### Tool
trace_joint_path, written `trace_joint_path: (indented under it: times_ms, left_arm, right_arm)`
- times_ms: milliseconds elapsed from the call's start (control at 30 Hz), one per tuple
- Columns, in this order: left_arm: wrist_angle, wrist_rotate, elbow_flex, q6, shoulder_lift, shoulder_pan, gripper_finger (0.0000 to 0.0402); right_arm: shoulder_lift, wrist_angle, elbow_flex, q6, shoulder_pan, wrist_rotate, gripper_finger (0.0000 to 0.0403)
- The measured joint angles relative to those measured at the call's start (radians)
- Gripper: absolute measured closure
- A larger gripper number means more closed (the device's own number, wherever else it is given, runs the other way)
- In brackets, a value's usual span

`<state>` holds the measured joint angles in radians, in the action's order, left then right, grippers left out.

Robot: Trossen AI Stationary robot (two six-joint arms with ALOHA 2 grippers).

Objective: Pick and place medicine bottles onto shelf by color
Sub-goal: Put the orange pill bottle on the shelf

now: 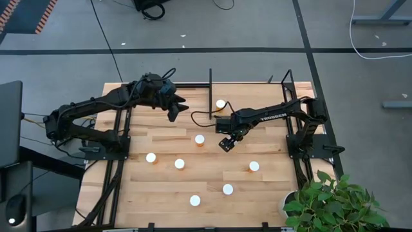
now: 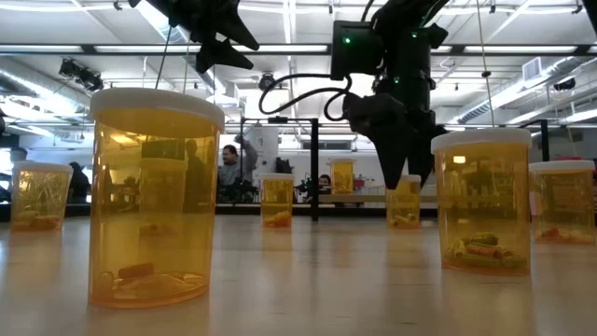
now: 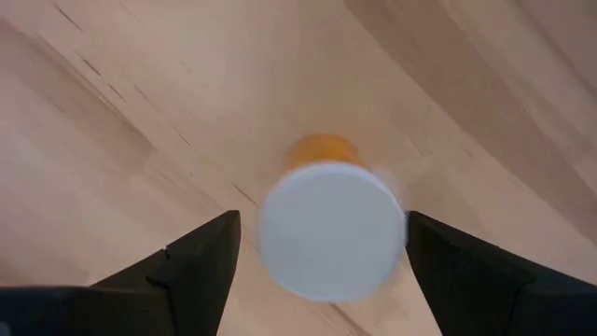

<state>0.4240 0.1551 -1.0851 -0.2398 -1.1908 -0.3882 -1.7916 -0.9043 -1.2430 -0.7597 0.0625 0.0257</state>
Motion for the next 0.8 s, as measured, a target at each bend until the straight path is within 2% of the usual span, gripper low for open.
trace_joint_path:
  times_ms: [267, 633, 800]
  left_arm:
    - [0.000, 0.000, 0.000, -0.006, 0.000, 0.000, 0.0191]
    - [0.000, 0.000, 0.000, -0.008, 0.000, 0.000, 0.0194]
    - [0.000, 0.000, 0.000, -0.011, 0.000, 0.000, 0.0201]
  right_arm:
    - [0.000, 0.014, 0.000, 0.000, 0.000, 0.005, 0.0111]
    - [0.000, 0.014, 0.000, 0.000, 0.000, 0.011, 0.0171]
    - [0.000, -0.004, -0.022, 0.008, 0.021, 0.063, 0.0183]
